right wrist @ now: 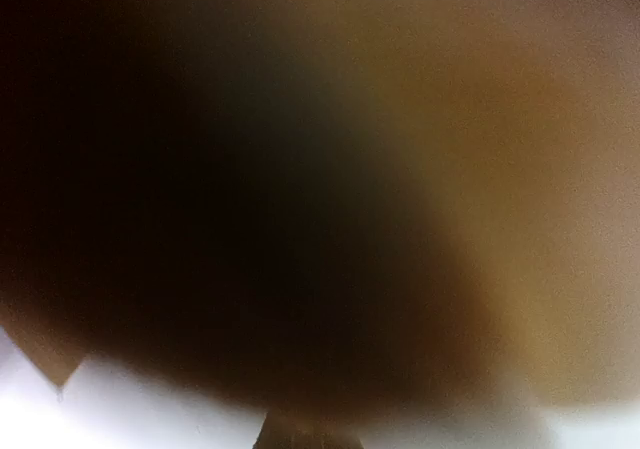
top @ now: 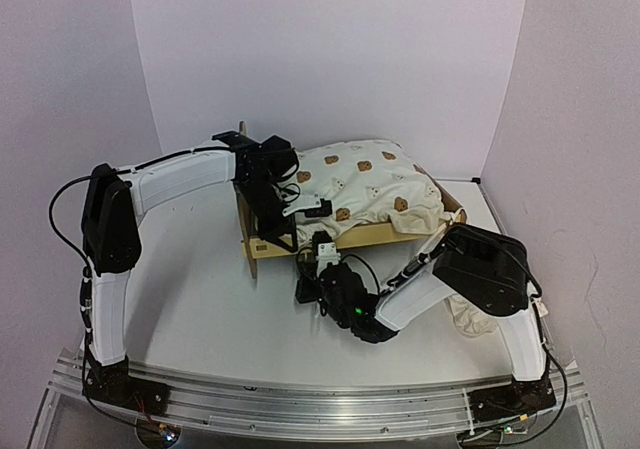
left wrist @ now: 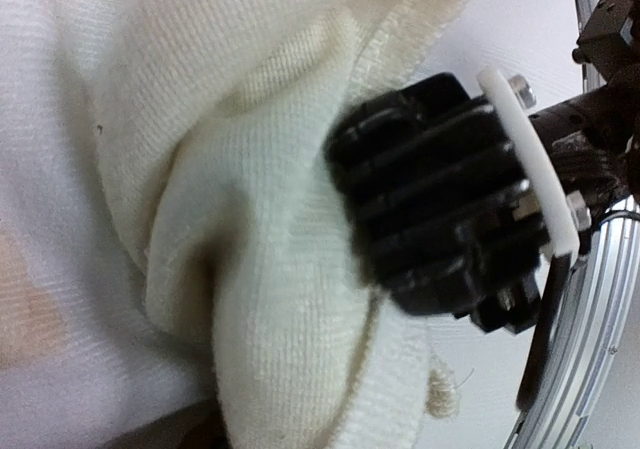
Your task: Set up the pet bed
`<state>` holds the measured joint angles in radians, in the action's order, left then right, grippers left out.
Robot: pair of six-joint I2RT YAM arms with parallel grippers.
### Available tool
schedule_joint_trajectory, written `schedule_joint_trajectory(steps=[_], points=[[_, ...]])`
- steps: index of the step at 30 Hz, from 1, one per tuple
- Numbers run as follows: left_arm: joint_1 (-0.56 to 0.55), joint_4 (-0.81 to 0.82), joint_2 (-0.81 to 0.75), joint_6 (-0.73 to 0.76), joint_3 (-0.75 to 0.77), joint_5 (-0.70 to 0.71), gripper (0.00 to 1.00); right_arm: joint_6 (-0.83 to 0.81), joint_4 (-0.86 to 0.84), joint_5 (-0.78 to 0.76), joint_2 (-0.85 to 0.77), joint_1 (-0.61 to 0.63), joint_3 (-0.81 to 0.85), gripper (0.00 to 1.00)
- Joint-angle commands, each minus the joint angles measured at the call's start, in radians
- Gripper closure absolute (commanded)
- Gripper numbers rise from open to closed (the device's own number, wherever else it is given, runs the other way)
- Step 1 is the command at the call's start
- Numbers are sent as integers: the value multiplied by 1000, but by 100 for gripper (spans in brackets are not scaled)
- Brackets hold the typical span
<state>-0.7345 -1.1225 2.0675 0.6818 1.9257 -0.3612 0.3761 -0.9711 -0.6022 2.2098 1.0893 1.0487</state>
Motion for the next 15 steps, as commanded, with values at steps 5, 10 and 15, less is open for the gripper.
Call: schedule_joint_trajectory(steps=[5, 10, 15], points=[[72, 276, -121, -39, -84, -74, 100, -87, 368, 282, -320, 47, -221, 100], [78, 341, -133, 37, -227, -66, 100, -143, 604, 480, -401, 60, -218, 100], [83, 461, -153, 123, -416, -33, 100, -179, 767, 599, -371, 60, -127, 100]])
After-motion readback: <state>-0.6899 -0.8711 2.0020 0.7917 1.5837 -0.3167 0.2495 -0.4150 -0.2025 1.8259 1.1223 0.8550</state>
